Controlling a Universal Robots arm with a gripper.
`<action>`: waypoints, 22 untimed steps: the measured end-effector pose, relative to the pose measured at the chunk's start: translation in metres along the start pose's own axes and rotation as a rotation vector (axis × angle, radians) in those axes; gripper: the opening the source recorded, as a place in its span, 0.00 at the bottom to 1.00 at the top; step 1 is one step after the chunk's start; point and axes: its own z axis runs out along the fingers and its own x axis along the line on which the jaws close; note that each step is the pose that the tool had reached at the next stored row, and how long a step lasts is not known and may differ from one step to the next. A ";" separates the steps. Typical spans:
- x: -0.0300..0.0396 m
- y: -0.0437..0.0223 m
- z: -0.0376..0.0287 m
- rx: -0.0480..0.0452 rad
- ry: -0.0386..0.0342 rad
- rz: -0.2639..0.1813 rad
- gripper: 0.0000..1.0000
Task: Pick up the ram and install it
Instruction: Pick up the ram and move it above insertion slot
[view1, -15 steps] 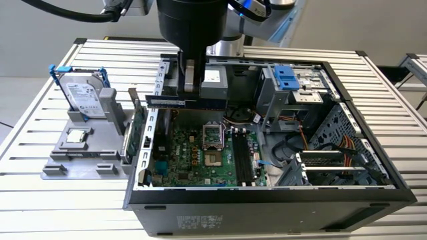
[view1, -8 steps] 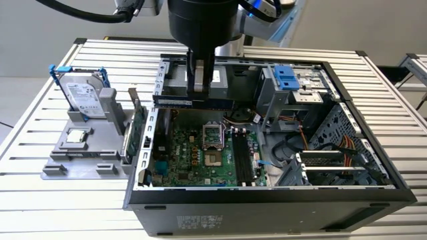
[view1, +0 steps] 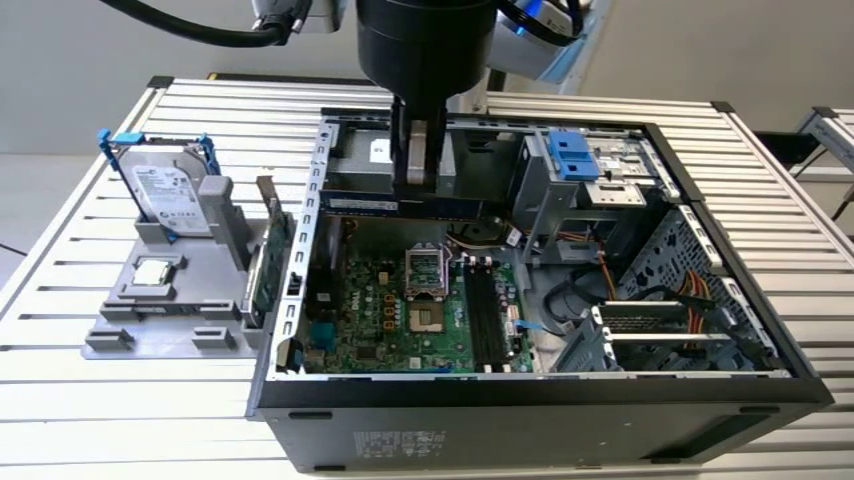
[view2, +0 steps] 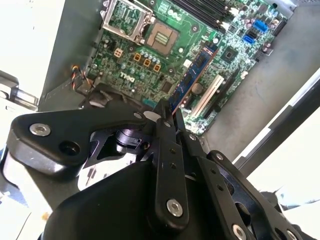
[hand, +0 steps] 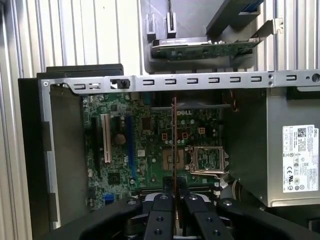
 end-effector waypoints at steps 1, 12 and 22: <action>-0.0001 -0.0013 0.0000 0.0000 0.0000 0.000 0.00; -0.0009 -0.0123 0.0000 0.0002 0.0002 0.009 0.00; -0.0016 -0.0229 0.0000 0.0004 0.0004 0.016 0.00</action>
